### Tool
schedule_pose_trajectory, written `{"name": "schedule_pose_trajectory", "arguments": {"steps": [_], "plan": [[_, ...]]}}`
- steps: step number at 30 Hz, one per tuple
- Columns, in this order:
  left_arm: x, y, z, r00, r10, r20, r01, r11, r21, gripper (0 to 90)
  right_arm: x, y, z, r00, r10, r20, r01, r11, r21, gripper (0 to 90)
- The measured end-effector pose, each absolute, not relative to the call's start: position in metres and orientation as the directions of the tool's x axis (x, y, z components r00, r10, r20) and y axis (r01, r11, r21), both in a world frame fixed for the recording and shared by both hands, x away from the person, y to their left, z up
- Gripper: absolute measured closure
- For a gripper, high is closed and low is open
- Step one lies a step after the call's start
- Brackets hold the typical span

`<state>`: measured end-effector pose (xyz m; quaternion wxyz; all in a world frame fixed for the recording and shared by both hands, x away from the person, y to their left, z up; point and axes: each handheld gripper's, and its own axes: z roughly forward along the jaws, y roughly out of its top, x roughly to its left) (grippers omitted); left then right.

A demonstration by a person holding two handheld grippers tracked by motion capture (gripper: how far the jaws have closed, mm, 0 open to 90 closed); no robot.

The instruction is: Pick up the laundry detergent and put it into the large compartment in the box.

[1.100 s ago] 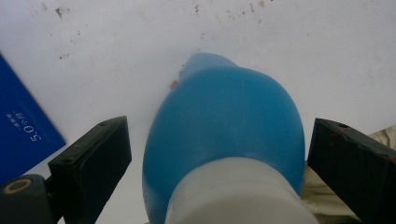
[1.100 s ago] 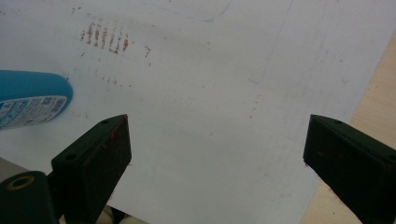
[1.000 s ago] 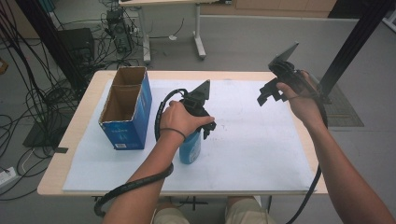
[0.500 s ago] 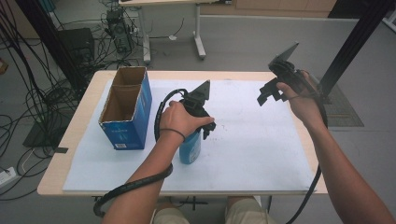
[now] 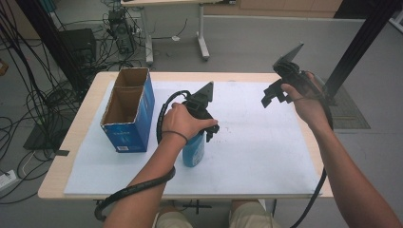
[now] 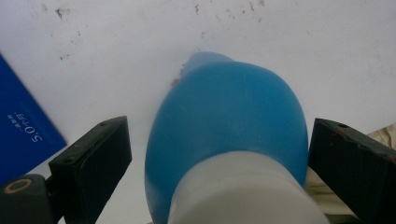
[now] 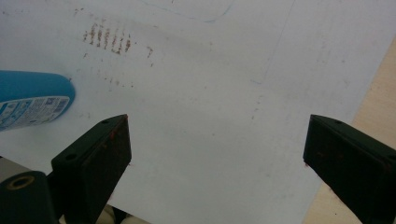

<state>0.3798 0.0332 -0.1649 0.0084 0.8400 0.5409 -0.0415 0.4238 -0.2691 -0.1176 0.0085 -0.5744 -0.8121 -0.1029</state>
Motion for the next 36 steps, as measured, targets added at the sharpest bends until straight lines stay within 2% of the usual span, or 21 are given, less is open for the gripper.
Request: {"name": "schedule_pose_trajectory", "arguments": {"steps": [36], "plan": [[0.3787, 0.037, -0.1634, 0.415, 0.907, -0.079, 0.908, -0.418, -0.029, 7.2, 0.4233, -0.2658, -0.1184, -0.347, 0.928, 0.132, 0.932, 0.326, 0.156, 7.4]]}}
